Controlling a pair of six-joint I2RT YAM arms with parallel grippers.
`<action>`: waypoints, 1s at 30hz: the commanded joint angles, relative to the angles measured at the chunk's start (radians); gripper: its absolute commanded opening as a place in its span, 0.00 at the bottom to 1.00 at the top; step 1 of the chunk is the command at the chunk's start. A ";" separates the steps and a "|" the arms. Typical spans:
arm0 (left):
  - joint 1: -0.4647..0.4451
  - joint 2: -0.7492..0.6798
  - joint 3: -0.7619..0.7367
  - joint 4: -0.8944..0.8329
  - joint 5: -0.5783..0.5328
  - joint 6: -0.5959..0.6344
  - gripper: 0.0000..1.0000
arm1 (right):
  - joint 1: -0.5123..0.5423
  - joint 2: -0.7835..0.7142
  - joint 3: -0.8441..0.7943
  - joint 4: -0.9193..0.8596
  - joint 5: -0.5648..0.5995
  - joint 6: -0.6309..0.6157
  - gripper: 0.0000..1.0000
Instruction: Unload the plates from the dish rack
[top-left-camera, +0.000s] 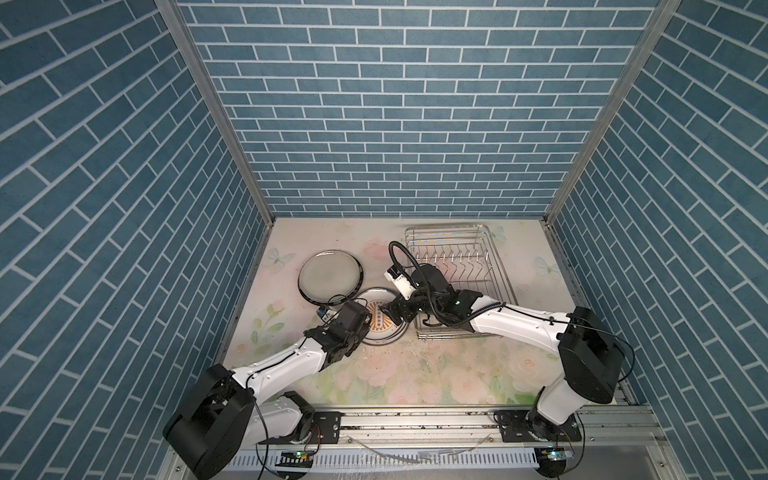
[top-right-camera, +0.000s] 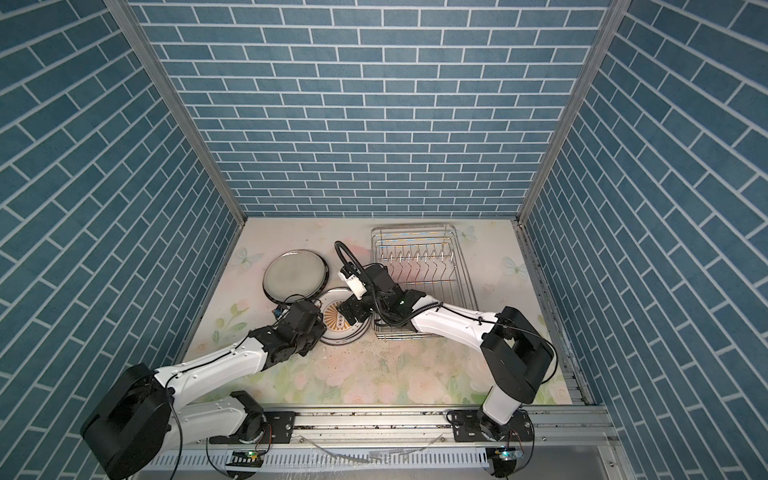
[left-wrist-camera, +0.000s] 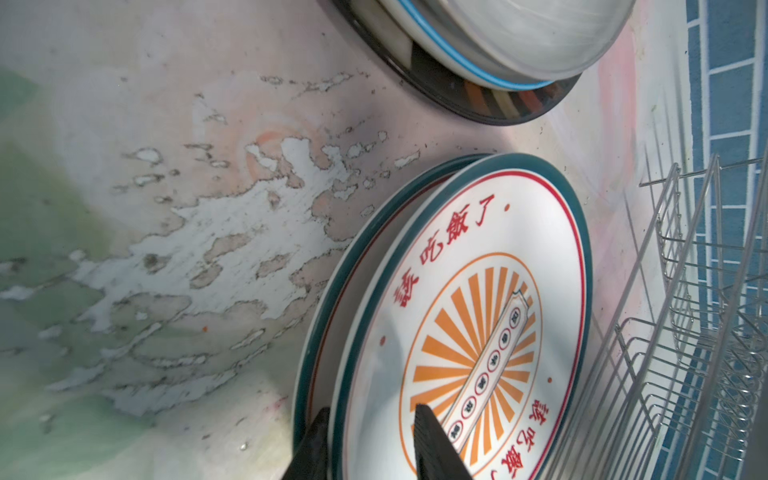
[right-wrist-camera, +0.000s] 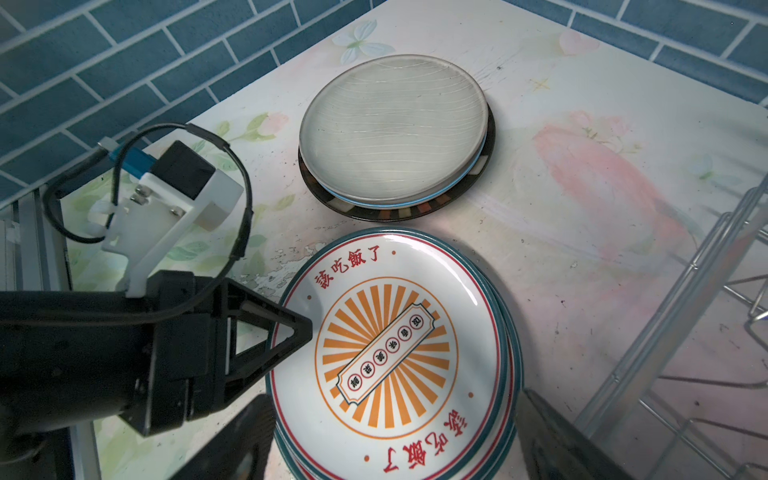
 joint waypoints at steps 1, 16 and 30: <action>0.004 0.010 0.041 -0.041 -0.018 0.019 0.37 | 0.005 -0.030 -0.010 -0.002 0.012 -0.033 0.91; 0.004 -0.030 0.034 -0.053 -0.064 0.026 0.64 | 0.005 -0.033 -0.011 0.000 0.012 -0.033 0.91; 0.010 -0.313 -0.025 0.009 -0.345 0.222 1.00 | -0.005 -0.172 -0.061 0.051 0.201 0.031 0.99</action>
